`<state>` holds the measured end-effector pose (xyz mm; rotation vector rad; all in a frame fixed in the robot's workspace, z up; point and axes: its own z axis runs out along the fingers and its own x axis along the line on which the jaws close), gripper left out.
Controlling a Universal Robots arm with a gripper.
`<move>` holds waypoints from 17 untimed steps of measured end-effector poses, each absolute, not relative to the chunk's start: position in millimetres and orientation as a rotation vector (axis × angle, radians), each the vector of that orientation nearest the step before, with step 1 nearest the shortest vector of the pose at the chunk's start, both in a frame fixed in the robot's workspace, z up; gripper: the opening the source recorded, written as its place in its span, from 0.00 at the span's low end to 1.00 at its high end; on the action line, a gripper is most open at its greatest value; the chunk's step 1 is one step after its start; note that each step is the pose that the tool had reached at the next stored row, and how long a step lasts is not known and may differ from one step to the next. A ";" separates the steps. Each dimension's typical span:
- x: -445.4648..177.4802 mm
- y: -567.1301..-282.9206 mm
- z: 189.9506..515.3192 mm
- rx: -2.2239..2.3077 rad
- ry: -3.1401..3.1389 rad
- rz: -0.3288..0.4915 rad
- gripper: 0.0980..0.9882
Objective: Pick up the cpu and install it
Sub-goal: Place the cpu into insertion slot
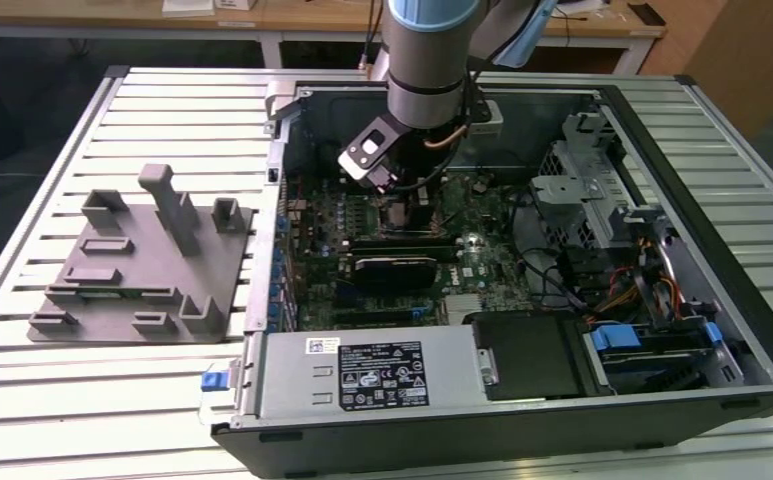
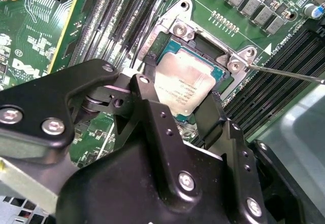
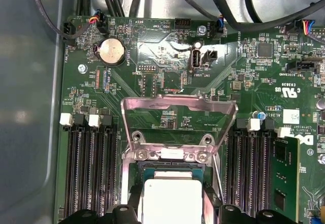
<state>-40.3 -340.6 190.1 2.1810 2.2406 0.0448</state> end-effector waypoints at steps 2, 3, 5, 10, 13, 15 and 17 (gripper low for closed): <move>-40.3 -340.6 190.1 2.181 2.241 0.045 0.51; -40.3 -340.5 189.9 2.181 2.241 0.045 0.51; -39.9 -340.0 189.0 2.181 2.241 0.050 0.52; -40.3 -340.5 189.8 2.181 2.241 0.045 0.59; -40.3 -340.5 194.0 2.181 2.241 0.045 0.59; -40.3 -340.5 196.6 2.181 2.241 0.045 0.59; -40.3 -340.5 198.6 2.181 2.241 0.045 0.59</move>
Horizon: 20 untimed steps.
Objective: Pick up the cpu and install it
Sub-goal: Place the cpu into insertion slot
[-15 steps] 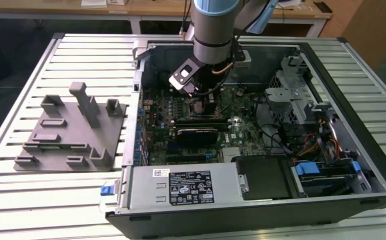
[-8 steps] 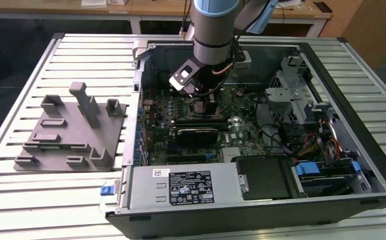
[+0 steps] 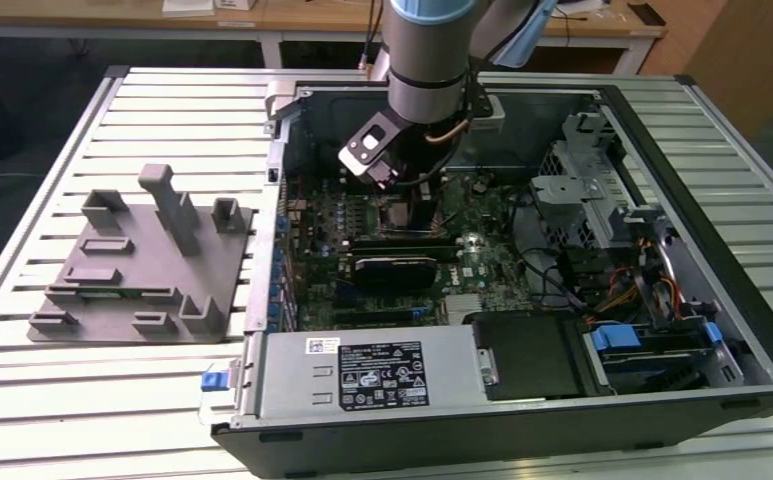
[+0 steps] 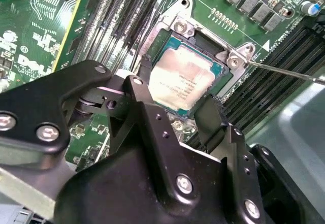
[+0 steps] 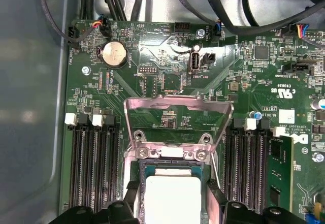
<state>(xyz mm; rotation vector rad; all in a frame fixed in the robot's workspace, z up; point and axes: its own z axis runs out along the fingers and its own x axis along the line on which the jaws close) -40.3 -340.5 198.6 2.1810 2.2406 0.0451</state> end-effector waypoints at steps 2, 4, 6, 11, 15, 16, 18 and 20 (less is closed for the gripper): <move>-40.3 -340.5 200.0 2.181 2.241 0.045 0.59; -40.3 -340.5 200.0 2.181 2.241 0.046 0.59; -40.3 -340.5 200.0 2.181 2.241 0.046 0.59; -40.3 -340.5 200.1 2.182 2.241 0.047 0.50; -40.3 -340.6 200.1 2.182 2.242 0.047 0.30; -40.3 -340.6 200.1 2.182 2.242 0.047 0.23; -40.3 -340.5 200.1 2.182 2.242 0.048 0.16; -40.3 -340.5 200.0 2.182 2.242 0.048 0.04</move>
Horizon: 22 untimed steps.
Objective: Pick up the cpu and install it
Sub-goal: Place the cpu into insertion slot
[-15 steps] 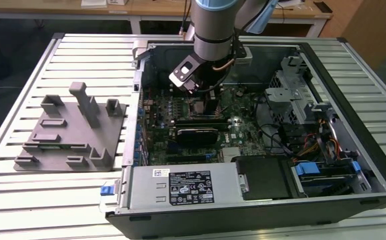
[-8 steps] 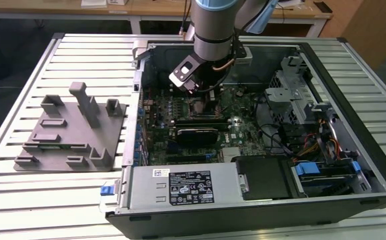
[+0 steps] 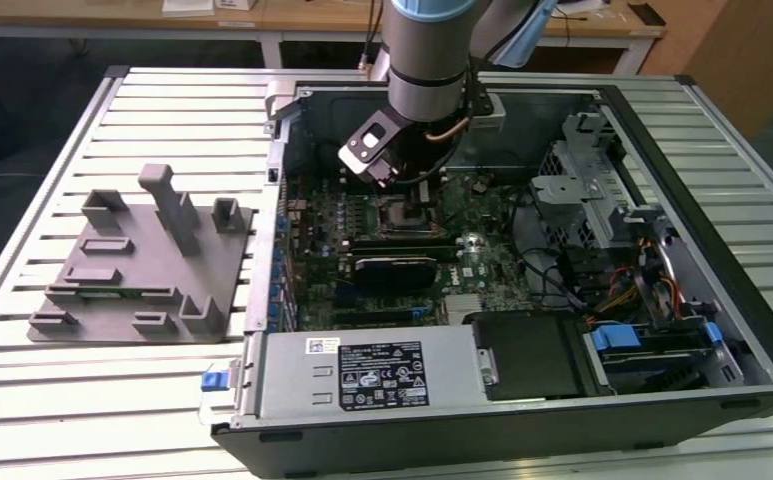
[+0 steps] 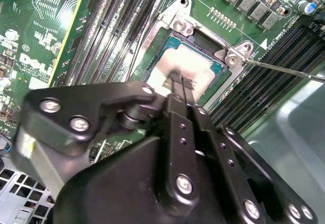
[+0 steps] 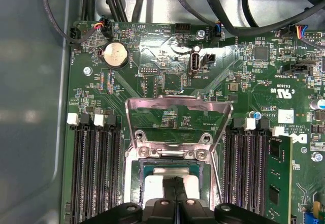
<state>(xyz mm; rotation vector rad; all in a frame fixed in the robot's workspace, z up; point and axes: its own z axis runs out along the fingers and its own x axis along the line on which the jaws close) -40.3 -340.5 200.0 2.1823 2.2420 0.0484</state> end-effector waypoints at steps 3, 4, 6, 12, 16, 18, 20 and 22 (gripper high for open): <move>-40.3 -340.5 200.1 2.183 2.242 0.049 0.01; -40.3 -340.5 200.1 2.183 2.242 0.049 0.01; -40.3 -340.5 200.1 2.183 2.242 0.049 0.01; -40.3 -340.5 200.1 2.183 2.243 0.050 0.15; -40.3 -340.5 200.1 2.184 2.243 0.051 0.29; -40.3 -340.5 200.1 2.184 2.243 0.052 0.30; -40.3 -340.5 200.1 2.184 2.243 0.052 0.43; -40.3 -340.5 200.1 2.184 2.244 0.052 0.43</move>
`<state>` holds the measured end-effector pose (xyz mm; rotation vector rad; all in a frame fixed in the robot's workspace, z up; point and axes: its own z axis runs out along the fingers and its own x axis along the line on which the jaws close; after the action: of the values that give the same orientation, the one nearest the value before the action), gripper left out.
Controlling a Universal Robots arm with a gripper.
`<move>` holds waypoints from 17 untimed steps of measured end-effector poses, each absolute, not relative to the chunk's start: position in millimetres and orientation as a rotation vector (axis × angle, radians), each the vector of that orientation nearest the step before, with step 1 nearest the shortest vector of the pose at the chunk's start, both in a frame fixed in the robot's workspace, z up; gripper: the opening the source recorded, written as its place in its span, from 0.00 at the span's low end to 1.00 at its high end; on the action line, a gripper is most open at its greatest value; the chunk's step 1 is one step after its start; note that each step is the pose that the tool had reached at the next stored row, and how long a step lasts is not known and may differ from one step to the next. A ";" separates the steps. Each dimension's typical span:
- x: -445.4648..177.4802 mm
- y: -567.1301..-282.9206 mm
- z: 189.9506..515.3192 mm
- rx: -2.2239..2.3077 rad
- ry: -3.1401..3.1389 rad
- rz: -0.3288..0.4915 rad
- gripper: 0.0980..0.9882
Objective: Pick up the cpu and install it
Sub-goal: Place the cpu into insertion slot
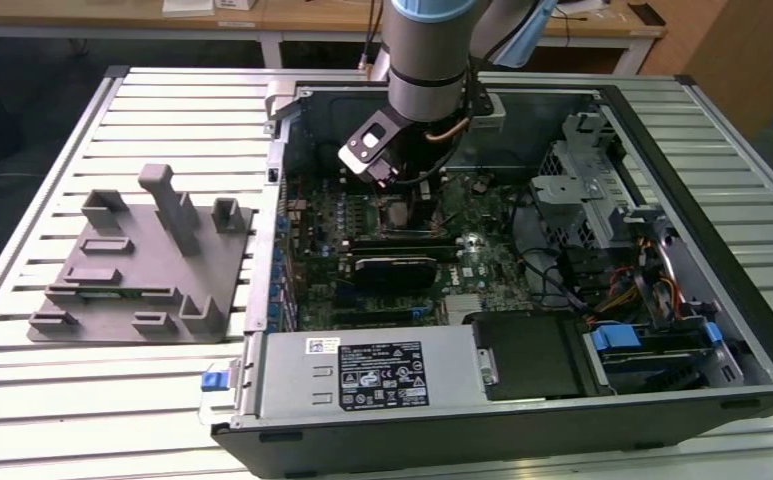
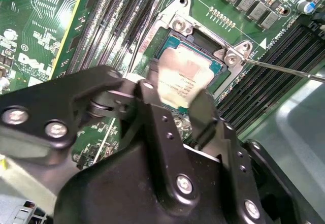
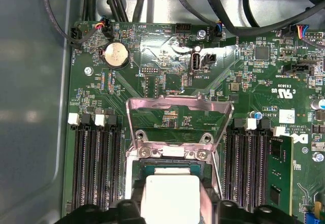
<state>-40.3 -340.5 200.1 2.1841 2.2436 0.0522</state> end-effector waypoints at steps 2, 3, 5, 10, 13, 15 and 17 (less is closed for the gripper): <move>-40.3 -340.5 200.1 2.184 2.244 0.053 0.50; -40.3 -340.5 200.0 2.184 2.244 0.053 0.50; -40.4 -340.6 199.8 2.183 2.245 0.053 0.50; -40.5 -340.6 197.7 2.171 2.257 0.053 0.50; -40.6 -340.5 195.8 2.169 2.260 0.052 0.50; -40.5 -340.5 194.8 2.168 2.261 0.051 0.50; -40.6 -340.6 194.7 2.168 2.261 0.051 0.50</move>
<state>-40.6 -340.6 194.7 2.1681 2.2614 0.0507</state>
